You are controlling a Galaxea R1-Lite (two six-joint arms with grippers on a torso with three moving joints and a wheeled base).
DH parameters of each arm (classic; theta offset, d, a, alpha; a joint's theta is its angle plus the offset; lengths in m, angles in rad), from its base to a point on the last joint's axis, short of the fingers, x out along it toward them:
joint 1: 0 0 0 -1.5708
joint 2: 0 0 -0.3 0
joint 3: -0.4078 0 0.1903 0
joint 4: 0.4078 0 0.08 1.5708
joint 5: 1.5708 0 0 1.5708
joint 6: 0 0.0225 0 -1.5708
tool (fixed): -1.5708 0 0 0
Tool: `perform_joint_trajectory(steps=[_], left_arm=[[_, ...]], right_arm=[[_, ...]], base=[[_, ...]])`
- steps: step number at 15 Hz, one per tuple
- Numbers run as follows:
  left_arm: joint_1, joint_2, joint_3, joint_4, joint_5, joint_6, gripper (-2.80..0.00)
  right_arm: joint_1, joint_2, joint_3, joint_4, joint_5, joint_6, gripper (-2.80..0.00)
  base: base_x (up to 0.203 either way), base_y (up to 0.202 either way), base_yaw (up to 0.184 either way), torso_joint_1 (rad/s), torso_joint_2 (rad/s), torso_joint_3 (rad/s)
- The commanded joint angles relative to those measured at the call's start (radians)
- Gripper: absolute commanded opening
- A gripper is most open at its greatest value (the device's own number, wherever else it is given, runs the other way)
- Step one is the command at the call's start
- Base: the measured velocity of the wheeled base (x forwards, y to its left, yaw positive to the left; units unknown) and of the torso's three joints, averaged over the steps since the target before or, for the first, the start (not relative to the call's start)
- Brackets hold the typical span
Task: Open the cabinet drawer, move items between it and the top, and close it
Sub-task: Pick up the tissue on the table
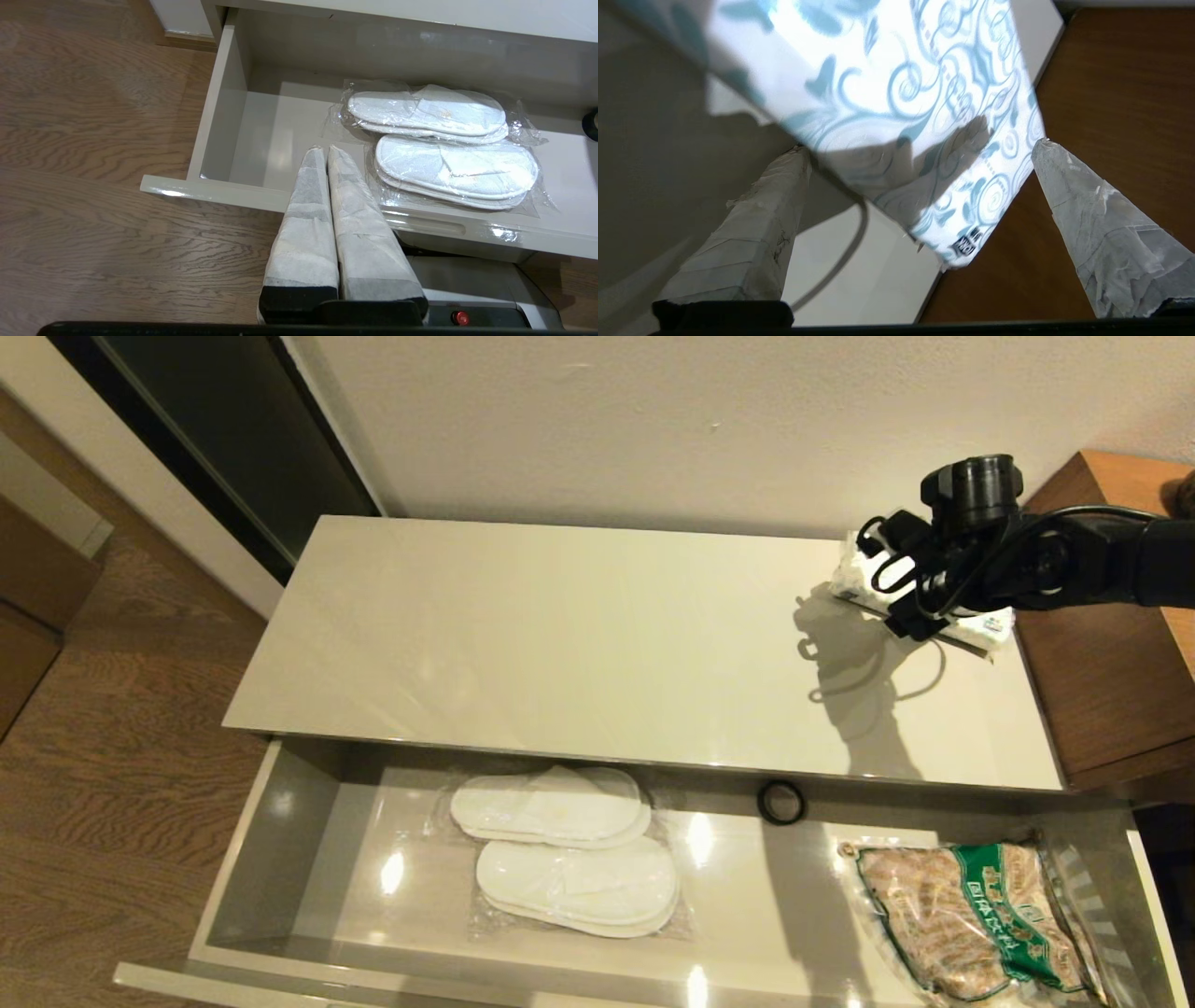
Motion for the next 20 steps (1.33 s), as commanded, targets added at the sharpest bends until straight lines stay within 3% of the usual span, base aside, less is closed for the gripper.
perform_joint_trajectory(steps=[1,15,16,20], left_arm=[[-0.001,0.000,0.000,-0.001,0.000,-0.001,-2.80],[-0.001,0.000,0.000,-0.001,0.000,-0.001,-2.80],[0.001,0.000,0.000,-0.001,0.000,-0.001,-2.80],[0.001,0.000,0.000,-0.001,0.000,-0.001,-2.80]], right_arm=[[-0.001,0.062,-0.061,0.001,-0.002,-0.003,0.00],[-0.020,0.156,-0.006,-0.154,-0.072,0.003,0.00],[-0.027,0.159,0.011,-0.171,-0.079,0.003,-2.80],[-0.030,0.155,0.069,-0.240,-0.083,0.003,-2.80]], base=[[0.000,0.000,0.000,0.000,0.00,0.000],[0.000,0.000,0.000,0.000,0.00,0.000],[0.000,0.000,0.000,0.000,0.00,0.000],[0.000,0.000,0.000,0.000,0.00,0.000]])
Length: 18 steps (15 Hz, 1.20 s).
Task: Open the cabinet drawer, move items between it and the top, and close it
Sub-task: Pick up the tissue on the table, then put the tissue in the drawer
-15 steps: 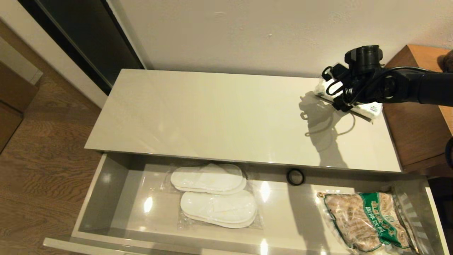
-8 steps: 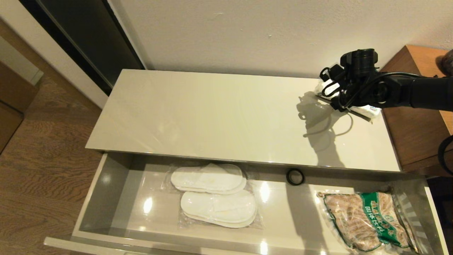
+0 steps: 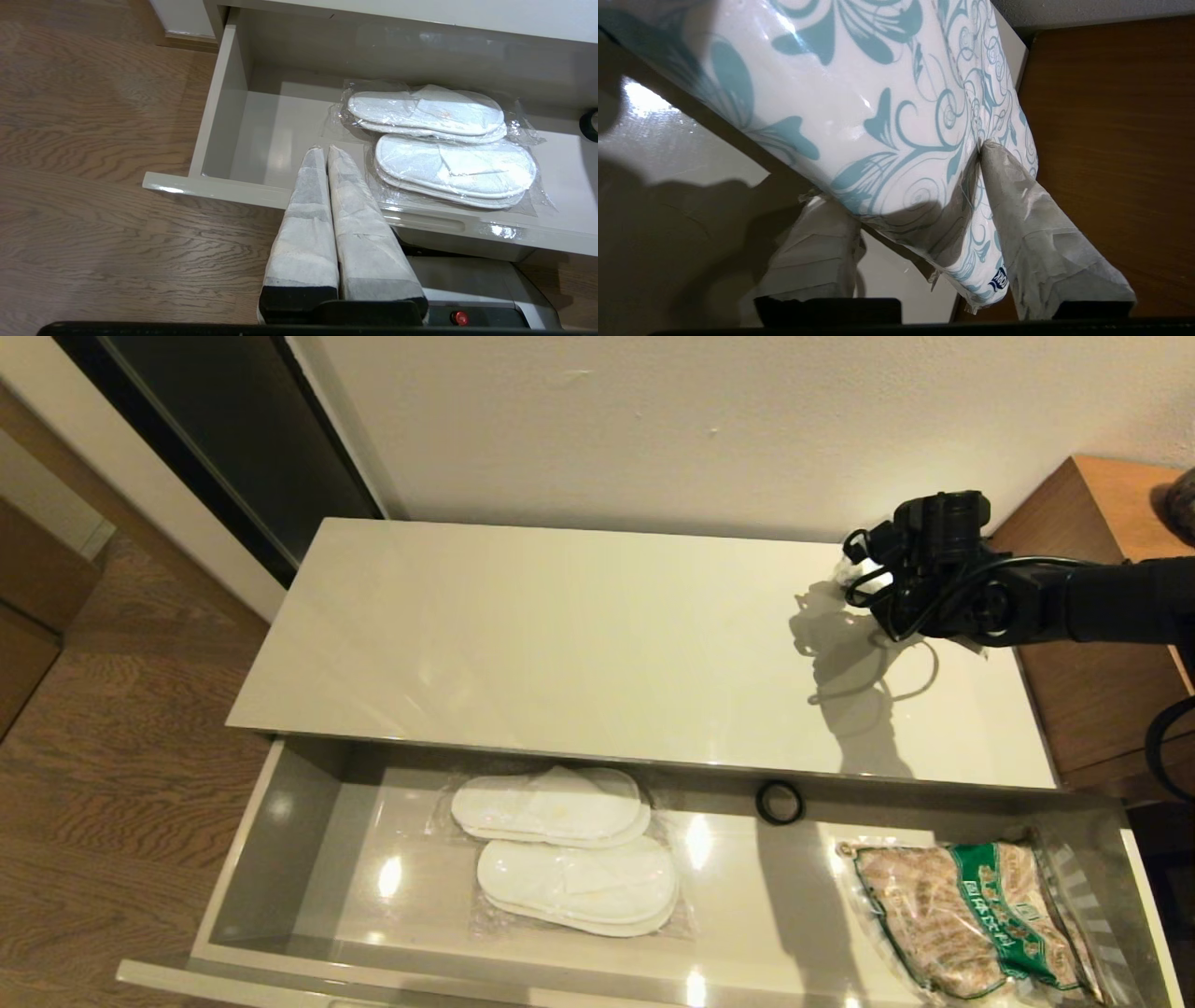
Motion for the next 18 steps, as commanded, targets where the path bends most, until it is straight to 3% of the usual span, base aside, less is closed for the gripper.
perform_joint_trajectory(steps=[1,10,12,15,18], left_arm=[[0.001,0.000,0.000,-0.001,-0.001,0.000,-2.80],[0.001,0.000,0.000,0.000,-0.001,0.000,-2.80],[0.001,0.000,0.000,-0.001,-0.001,0.000,-2.80],[0.001,0.000,0.000,-0.001,-0.001,0.000,-2.80],[0.001,0.000,0.000,-0.001,-0.001,0.000,-2.80]], right_arm=[[0.000,0.007,0.007,-0.003,-0.006,-0.004,-2.80],[0.033,-0.214,0.054,0.054,-0.016,0.079,-2.80],[0.056,-0.334,0.078,0.183,-0.015,0.120,-2.80],[0.118,-0.516,0.121,0.495,-0.004,0.239,-2.80],[0.178,-0.677,0.267,0.726,0.026,0.294,-2.80]], base=[[0.000,0.000,0.000,0.000,0.00,0.000],[0.000,0.000,0.000,0.000,0.00,0.000],[0.000,0.000,0.000,0.000,0.00,0.000],[0.000,0.000,0.000,0.000,0.00,0.000],[0.000,0.000,0.000,0.000,0.00,0.000]])
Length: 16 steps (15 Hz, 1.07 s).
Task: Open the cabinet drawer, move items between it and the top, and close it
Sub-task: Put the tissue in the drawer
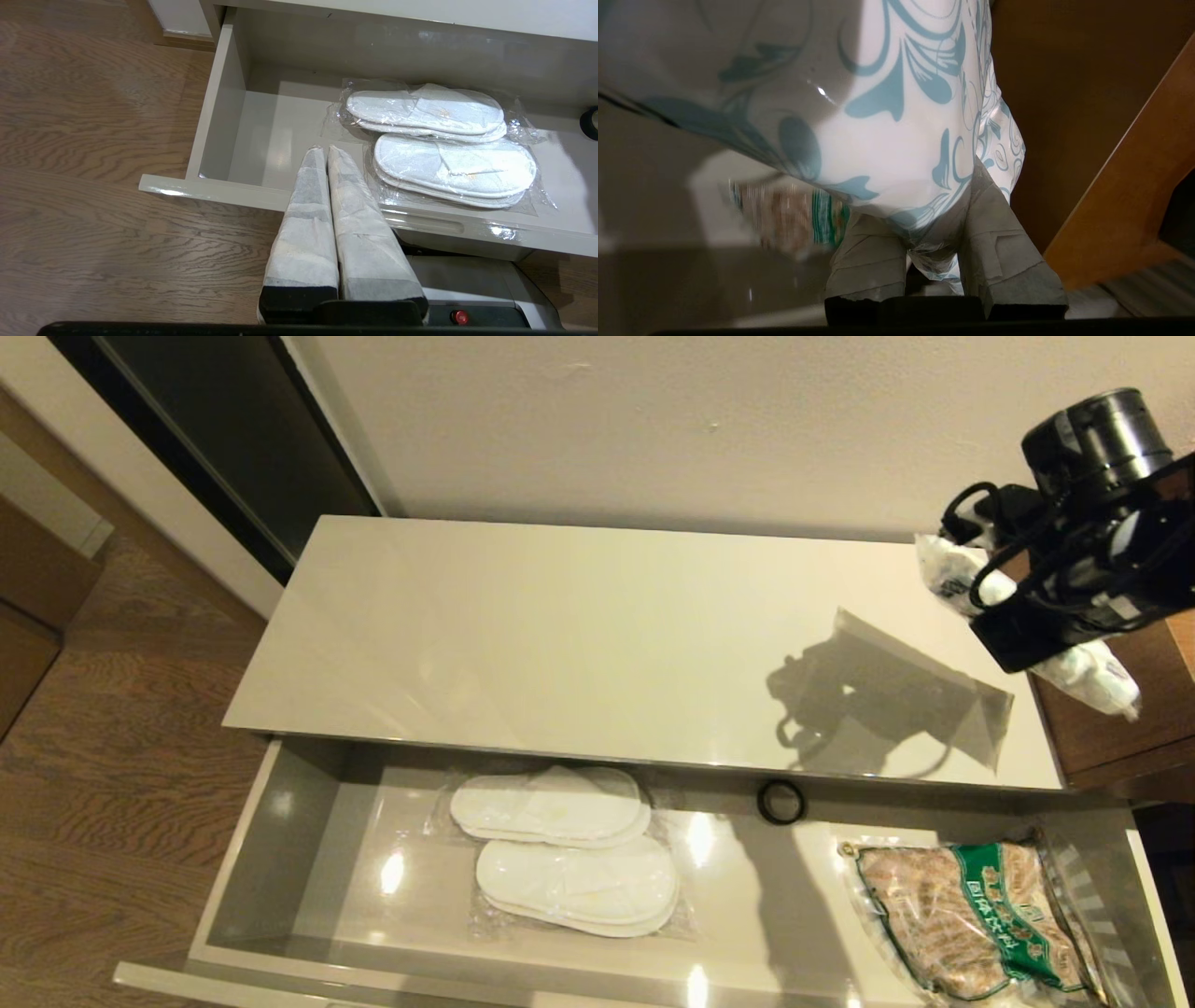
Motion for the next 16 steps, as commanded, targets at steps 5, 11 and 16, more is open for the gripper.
perform_joint_trajectory(steps=[5,11,16], left_arm=[[0.001,0.000,0.000,-0.001,0.000,-0.001,-2.80],[0.001,0.000,0.000,-0.001,0.000,-0.001,-2.80],[-0.001,0.000,0.000,0.001,0.000,-0.001,-2.80]], right_arm=[[0.035,-0.192,0.200,0.263,0.235,0.007,-2.80],[0.034,-0.154,0.408,0.331,0.438,-0.060,-2.80],[0.005,-0.002,0.565,0.003,0.462,-0.058,-2.80]], base=[[0.000,0.000,0.000,0.000,0.00,0.000],[0.000,0.000,0.000,0.000,0.00,0.000],[0.000,0.000,0.000,0.000,0.00,0.000]])
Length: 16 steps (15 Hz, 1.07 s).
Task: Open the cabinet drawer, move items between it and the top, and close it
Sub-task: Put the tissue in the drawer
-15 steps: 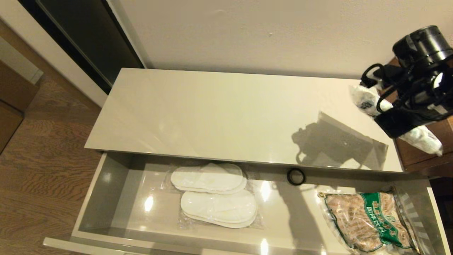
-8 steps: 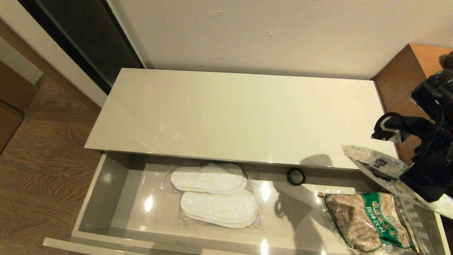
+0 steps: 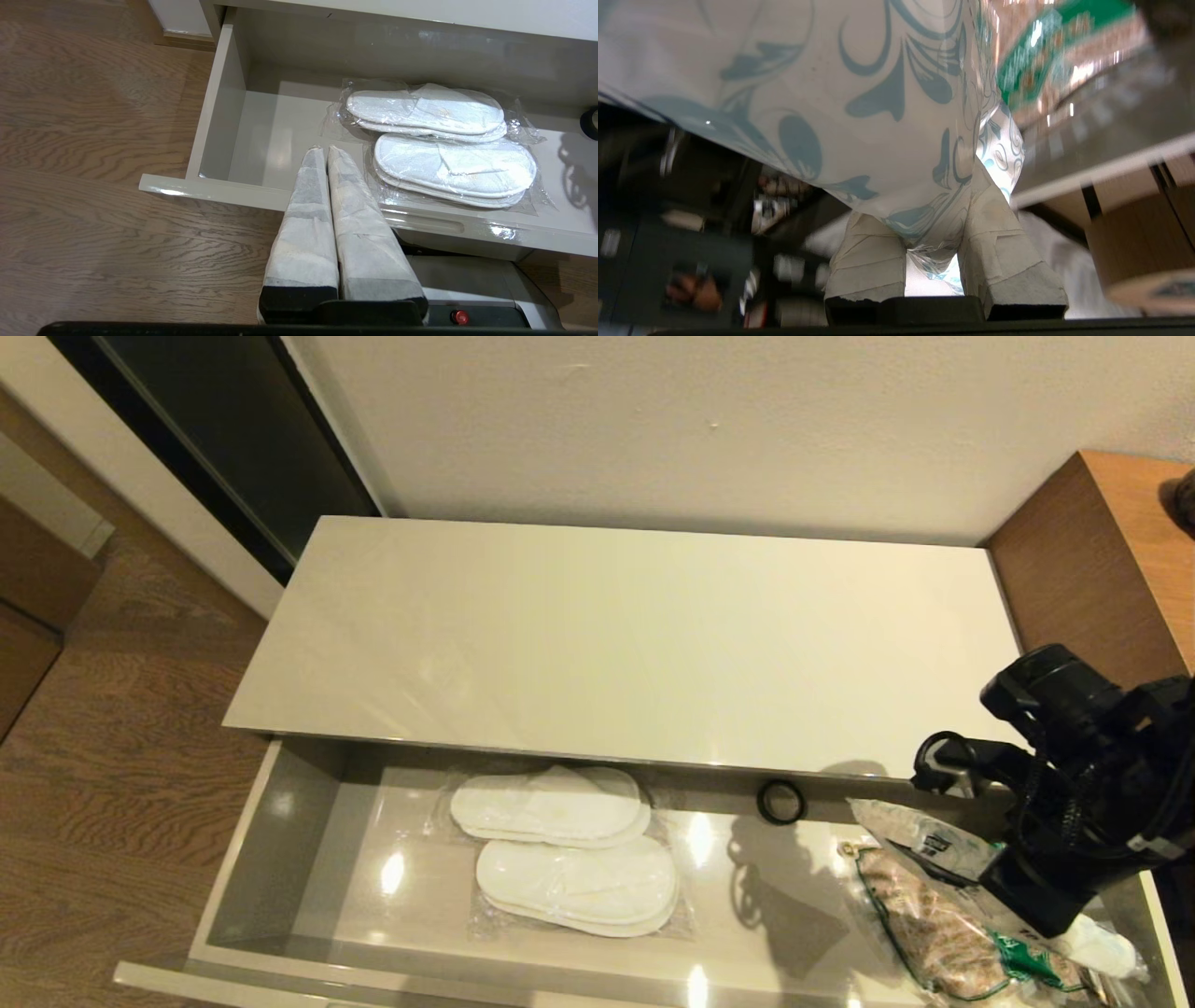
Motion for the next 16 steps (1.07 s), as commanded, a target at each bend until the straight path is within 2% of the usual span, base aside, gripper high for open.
perform_joint_trajectory(steps=[1,5,12,16], left_arm=[[0.001,0.000,0.000,0.000,0.000,0.000,-2.80],[-0.001,0.000,0.000,-0.001,0.000,0.000,-2.80],[-0.001,0.000,0.000,0.000,0.000,0.000,-2.80],[0.000,0.000,0.000,0.000,0.000,0.000,-2.80]], right_arm=[[-0.009,0.083,0.029,-0.084,-0.001,-0.004,-2.80],[-0.011,0.156,0.035,-0.104,-0.007,-0.060,-2.80],[-0.011,0.227,0.063,-0.125,-0.016,-0.054,-2.80],[-0.011,0.243,0.150,-0.286,-0.039,-0.056,-2.80]], base=[[0.000,0.000,0.000,0.000,0.00,0.000],[0.000,0.000,0.000,0.000,0.00,0.000],[0.000,0.000,0.000,0.000,0.00,0.000],[0.000,0.000,0.000,0.000,0.00,0.000]])
